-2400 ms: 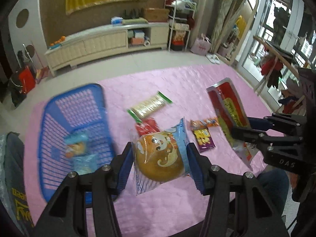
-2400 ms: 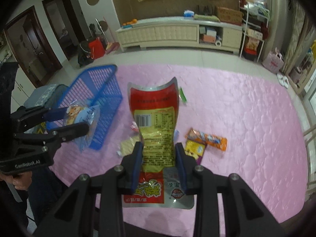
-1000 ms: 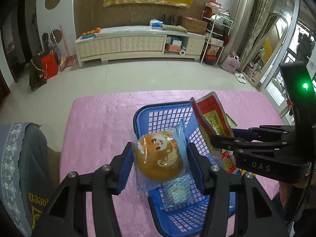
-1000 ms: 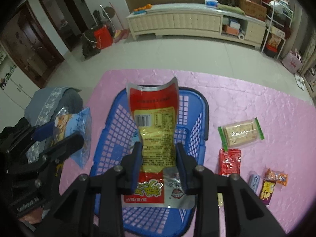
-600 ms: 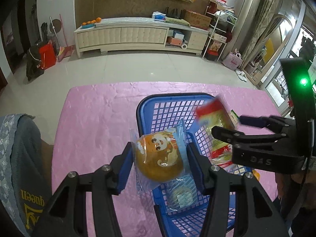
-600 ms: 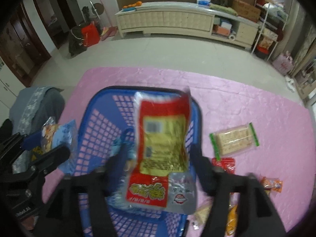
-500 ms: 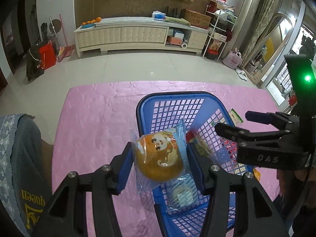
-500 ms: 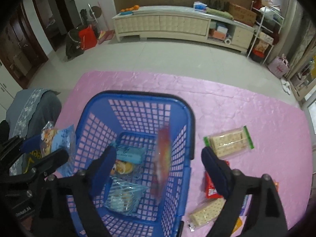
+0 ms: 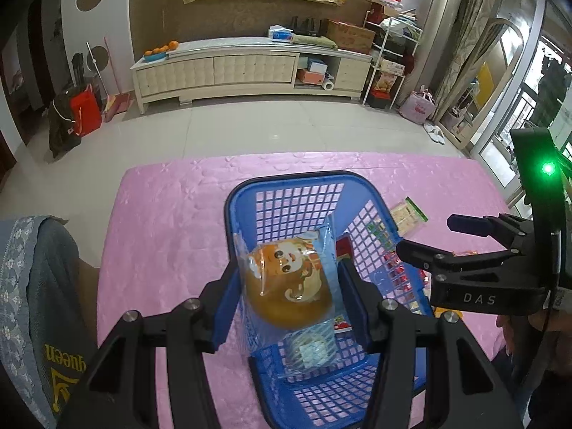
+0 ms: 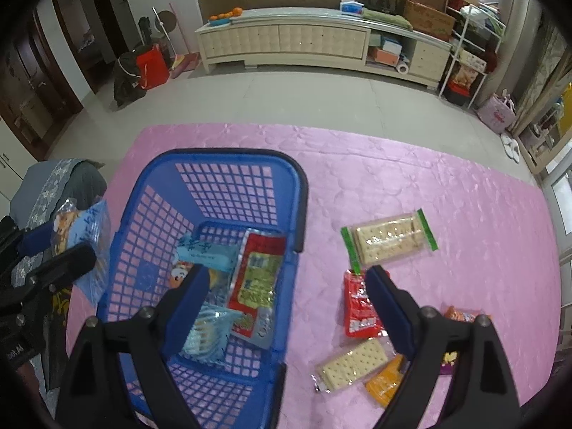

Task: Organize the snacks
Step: 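Open the right tool to drop the red pouch into the basket while the left tool lowers the bun bag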

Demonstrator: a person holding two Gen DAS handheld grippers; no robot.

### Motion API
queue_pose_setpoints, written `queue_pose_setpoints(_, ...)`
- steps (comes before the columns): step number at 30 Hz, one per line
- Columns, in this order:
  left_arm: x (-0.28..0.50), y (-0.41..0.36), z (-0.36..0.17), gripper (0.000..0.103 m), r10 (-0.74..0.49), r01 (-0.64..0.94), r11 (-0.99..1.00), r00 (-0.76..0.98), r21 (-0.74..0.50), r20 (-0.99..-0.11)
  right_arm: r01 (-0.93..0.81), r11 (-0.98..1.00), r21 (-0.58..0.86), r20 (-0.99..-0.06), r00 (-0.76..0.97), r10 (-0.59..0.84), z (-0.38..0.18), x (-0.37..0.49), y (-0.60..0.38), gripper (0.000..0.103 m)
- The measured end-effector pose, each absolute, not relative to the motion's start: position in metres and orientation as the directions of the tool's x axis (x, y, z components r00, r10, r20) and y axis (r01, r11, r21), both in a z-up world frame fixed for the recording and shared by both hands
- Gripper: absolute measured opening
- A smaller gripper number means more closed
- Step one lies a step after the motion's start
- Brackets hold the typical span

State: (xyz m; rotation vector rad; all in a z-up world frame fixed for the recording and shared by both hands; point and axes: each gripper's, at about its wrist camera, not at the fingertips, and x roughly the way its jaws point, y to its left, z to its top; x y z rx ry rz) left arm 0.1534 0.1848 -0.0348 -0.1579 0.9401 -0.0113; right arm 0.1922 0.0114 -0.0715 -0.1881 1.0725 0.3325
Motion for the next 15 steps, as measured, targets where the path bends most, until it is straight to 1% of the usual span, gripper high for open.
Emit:
queue_pose_setpoints(6,0.162,0.173,-0.042,0.051,-0.081,-0.051,0.990,0.577,-0.134,-0.813,-0.362,0.932,0.010,-0.884,0.433,0.177,-0.071,0.190,0.001,0.091)
queue_pose_setpoints(15,0.184,0.170,-0.069,0.052,-0.084,-0.061,0.989,0.536,-0.138,-0.840,-0.377,0.926,0.032,-0.892,0.407,0.196,-0.086,0.204,-0.008,0.091)
